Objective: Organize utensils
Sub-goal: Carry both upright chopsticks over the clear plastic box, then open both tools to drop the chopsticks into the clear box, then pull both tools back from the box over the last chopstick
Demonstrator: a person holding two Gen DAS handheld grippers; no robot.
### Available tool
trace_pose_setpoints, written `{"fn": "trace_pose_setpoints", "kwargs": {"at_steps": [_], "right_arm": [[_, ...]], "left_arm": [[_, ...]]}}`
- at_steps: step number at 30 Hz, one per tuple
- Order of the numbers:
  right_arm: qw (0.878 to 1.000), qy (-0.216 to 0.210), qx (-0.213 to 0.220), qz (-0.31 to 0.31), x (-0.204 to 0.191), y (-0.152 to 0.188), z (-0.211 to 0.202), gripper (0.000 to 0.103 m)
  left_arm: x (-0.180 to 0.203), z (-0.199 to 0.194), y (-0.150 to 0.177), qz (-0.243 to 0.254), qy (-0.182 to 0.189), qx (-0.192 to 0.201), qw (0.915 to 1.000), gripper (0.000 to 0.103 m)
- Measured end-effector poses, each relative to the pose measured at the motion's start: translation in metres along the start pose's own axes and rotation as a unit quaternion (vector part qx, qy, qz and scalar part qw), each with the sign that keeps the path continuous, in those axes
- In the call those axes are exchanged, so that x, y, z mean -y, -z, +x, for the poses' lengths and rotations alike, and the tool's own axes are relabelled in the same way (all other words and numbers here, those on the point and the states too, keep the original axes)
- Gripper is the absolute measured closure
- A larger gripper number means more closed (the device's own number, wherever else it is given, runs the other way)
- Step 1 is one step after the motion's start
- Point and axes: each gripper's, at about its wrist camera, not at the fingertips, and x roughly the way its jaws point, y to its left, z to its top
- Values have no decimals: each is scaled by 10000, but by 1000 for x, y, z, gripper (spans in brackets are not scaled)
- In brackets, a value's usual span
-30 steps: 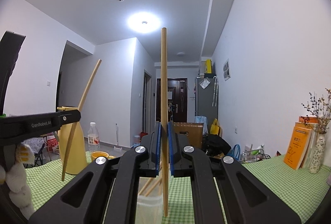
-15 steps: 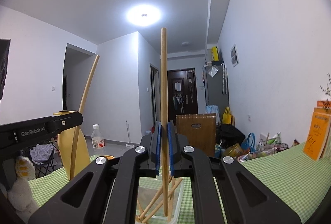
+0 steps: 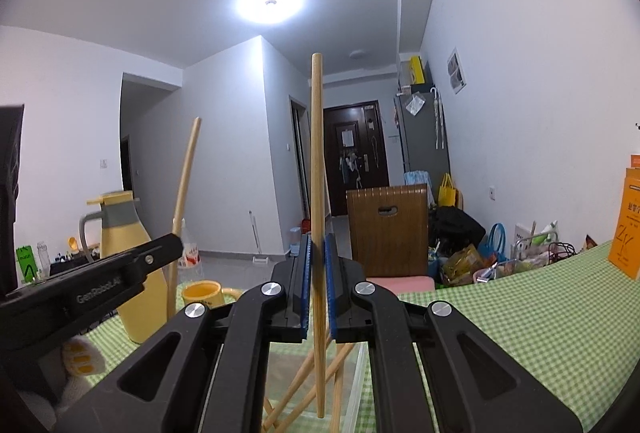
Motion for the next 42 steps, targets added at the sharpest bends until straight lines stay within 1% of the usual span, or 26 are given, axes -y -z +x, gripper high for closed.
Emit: {"fn": "trace_pose_setpoints", "kwargs": {"at_steps": [4,9,12,13,14,15,16,17,18,19,20,21,22,23,24,26,32,38,42], "right_arm": [[9999,-9,-125,-59,1,9,3,96],[9994,3,-301,-195,-3,15,5,96],[9986,-68,-470,-232,-2,18,4,96],[9983,-78,-518,-266,-2,19,2,96],[9981,-66,-539,-305,-2,21,1,95],[9978,-40,-570,-342,-2,23,-2,92],[9976,-18,-598,-344,0,24,-5,83],[9977,2,-604,-323,3,25,-8,76],[9976,19,-610,-315,4,25,-11,63],[9976,39,-616,-311,6,24,-15,55],[9976,75,-616,-302,9,24,-20,52],[9976,104,-619,-290,11,24,-24,41],[9976,127,-621,-270,13,24,-28,23],[9976,157,-627,-247,14,23,-33,14],[9975,187,-630,-247,14,23,-36,8],[9967,315,-699,-266,14,23,-41,8],[9954,571,-741,-191,9,27,-64,8],[9953,689,-657,-156,3,31,-84,8],[9946,747,-692,-195,0,41,-101,8]], "left_arm": [[-5,10,12,130,-40,-73,9999,99],[-13,21,23,157,82,-287,9994,99],[-16,20,26,238,175,-314,9991,97],[-18,19,26,241,201,-338,9989,89],[-21,17,26,183,259,-344,9989,77],[-24,15,25,135,285,-318,9990,69],[-27,10,24,98,297,-255,9992,54],[-28,6,24,86,298,-192,9993,48],[-30,-1,24,84,287,-114,9995,44],[-34,-7,23,78,264,-60,9996,34],[-37,-13,22,41,247,-18,9997,21],[-40,-19,21,-7,241,34,9997,14],[-45,-26,21,-80,213,115,9997,7],[-48,-33,22,-149,172,197,9995,7],[-50,-37,22,-182,129,230,9995,7],[-55,-47,23,-226,23,243,9994,7],[-56,-71,31,-152,-45,240,9996,7],[-59,-94,41,-83,-50,173,9998,7],[-68,-108,48,-104,-63,101,9999,7]]}}
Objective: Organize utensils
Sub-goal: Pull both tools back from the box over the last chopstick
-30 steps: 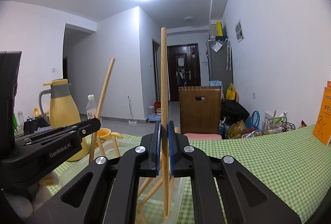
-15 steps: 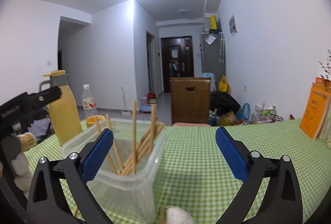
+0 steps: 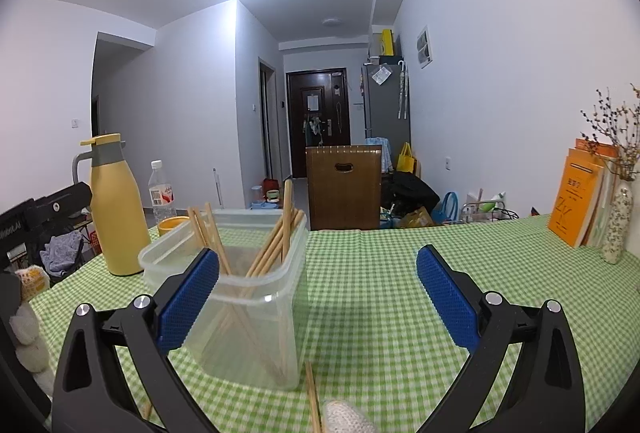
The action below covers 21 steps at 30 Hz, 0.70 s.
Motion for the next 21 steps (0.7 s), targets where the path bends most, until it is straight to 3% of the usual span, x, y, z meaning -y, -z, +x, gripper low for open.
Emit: {"fn": "trace_pose_setpoints", "kwargs": {"at_steps": [14,21], "right_arm": [[9966,163,-757,-280,-7,50,-28,8],[9967,346,-654,-340,-9,70,-33,8]], "left_arm": [[-31,-26,35,-3,-227,-443,9988,7],[-44,-21,64,131,-439,-710,9964,7]]}}
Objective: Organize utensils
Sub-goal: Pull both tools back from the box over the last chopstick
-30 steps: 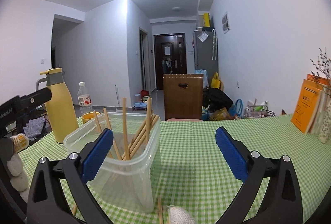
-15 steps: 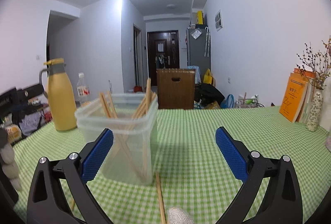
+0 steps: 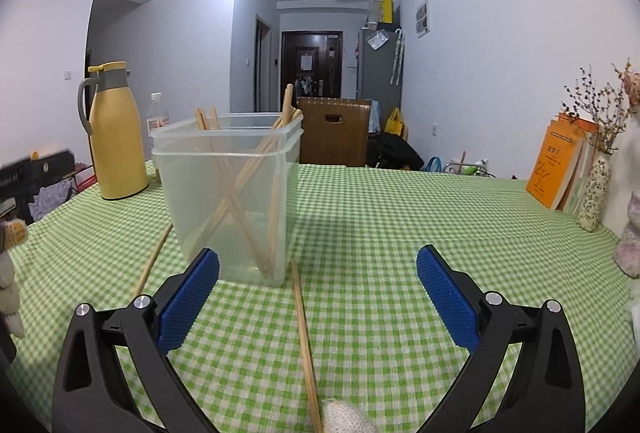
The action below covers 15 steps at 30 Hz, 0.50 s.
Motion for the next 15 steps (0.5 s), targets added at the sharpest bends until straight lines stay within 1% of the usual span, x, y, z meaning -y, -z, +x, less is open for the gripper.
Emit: {"fn": "trace_pose_setpoints", "kwargs": {"at_steps": [6,11,15], "right_arm": [[9998,53,196,-4,0,11,-4,8],[9993,80,359,-116,-6,16,-8,8],[9989,77,415,-202,-10,18,-8,8]], "left_arm": [[-5,10,26,290,-355,62,9989,7],[-11,18,37,272,-412,-2,9988,7],[-12,20,43,337,-509,106,9981,7]]}}
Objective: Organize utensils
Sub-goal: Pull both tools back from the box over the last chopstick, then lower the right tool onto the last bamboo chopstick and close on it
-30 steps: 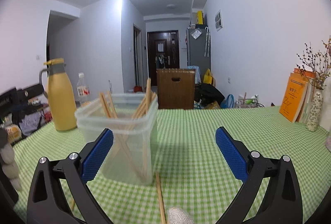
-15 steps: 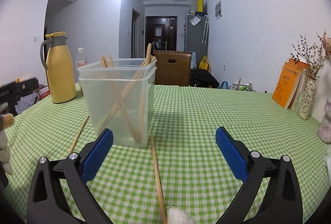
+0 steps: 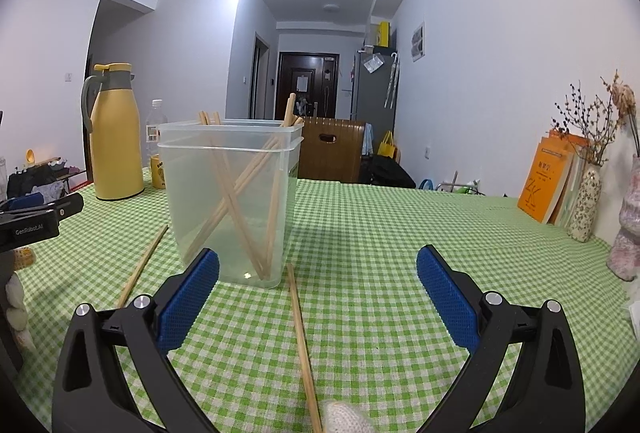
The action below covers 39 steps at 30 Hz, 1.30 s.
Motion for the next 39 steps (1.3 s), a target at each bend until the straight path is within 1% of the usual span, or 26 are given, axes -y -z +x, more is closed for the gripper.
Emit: {"fn": "trace_pose_setpoints", "kwargs": {"at_steps": [11,19,24,26,28,32,36,38,39], "right_arm": [[9998,-84,-119,153,6,3,4,8],[9996,4,-209,197,6,3,7,8],[9994,148,-285,125,4,0,9,8],[9992,91,-334,189,7,-6,8,8],[9988,39,-447,219,9,-10,8,8],[9962,-156,-841,159,11,-16,17,8],[9893,-403,-1400,67,9,-16,37,8],[9849,-500,-1655,-43,6,-14,48,10],[9824,-539,-1786,-107,4,-13,54,17]], "left_arm": [[7,-7,3,178,-33,181,9997,7],[3,-6,1,74,-1,141,9999,7],[5,-9,2,129,69,200,9997,7],[6,-10,2,145,99,238,9996,7],[7,-11,2,164,117,258,9995,7],[9,-12,2,190,151,280,9993,7],[9,-13,2,196,153,297,9993,7],[9,-14,2,198,160,315,9992,7],[9,-14,2,203,163,320,9991,7]]}}
